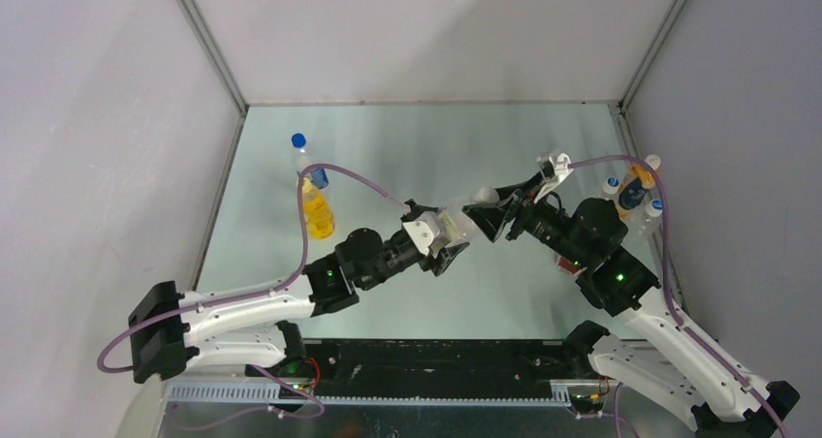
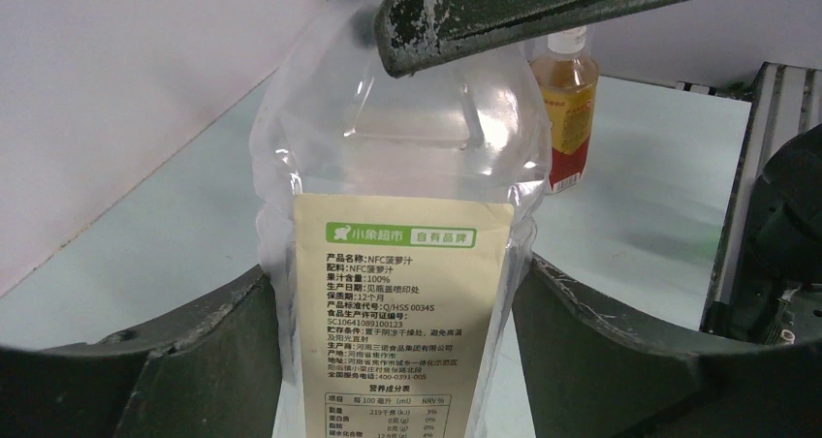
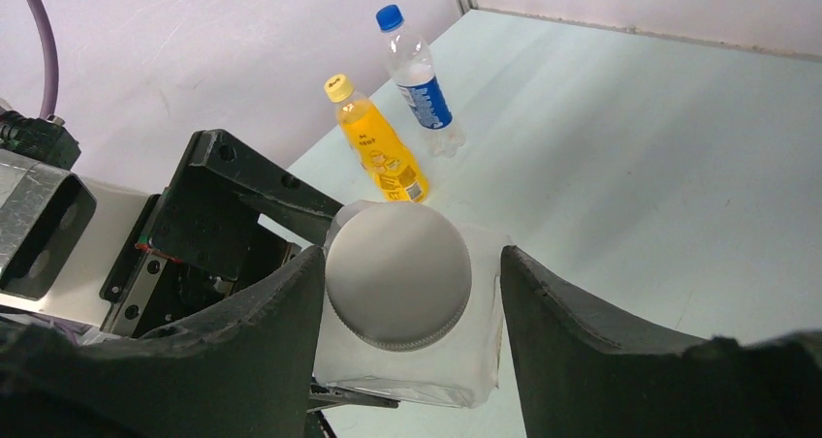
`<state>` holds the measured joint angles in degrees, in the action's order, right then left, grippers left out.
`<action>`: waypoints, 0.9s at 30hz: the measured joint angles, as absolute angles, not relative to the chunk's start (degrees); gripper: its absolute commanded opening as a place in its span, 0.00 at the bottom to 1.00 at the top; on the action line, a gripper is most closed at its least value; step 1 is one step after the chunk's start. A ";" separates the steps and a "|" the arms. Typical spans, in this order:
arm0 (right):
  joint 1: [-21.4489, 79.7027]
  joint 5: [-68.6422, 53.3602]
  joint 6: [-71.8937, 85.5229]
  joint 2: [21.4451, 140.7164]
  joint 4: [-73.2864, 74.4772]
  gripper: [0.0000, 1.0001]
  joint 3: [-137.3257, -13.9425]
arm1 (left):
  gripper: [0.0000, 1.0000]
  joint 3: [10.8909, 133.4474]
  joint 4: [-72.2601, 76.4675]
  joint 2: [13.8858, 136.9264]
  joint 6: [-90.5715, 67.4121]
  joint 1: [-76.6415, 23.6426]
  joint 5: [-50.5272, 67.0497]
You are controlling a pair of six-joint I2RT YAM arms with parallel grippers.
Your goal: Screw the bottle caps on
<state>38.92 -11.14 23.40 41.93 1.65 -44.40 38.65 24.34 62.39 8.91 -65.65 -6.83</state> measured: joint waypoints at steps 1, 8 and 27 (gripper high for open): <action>38.89 -11.07 23.44 41.93 1.48 0.63 -44.40 | 0.01 38.57 24.75 62.43 8.80 -65.60 -6.81; 38.94 -10.68 24.08 42.02 0.10 0.68 -43.79 | 0.01 37.87 26.04 62.48 7.68 -65.54 -6.83; 39.40 -8.93 24.95 43.31 -5.21 0.05 -42.85 | 0.21 37.17 28.10 63.13 5.45 -65.60 -3.79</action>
<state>39.40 -8.93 24.95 43.31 -5.21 -42.85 37.17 28.10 63.13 5.45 -65.60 -3.79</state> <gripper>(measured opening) 0.432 0.759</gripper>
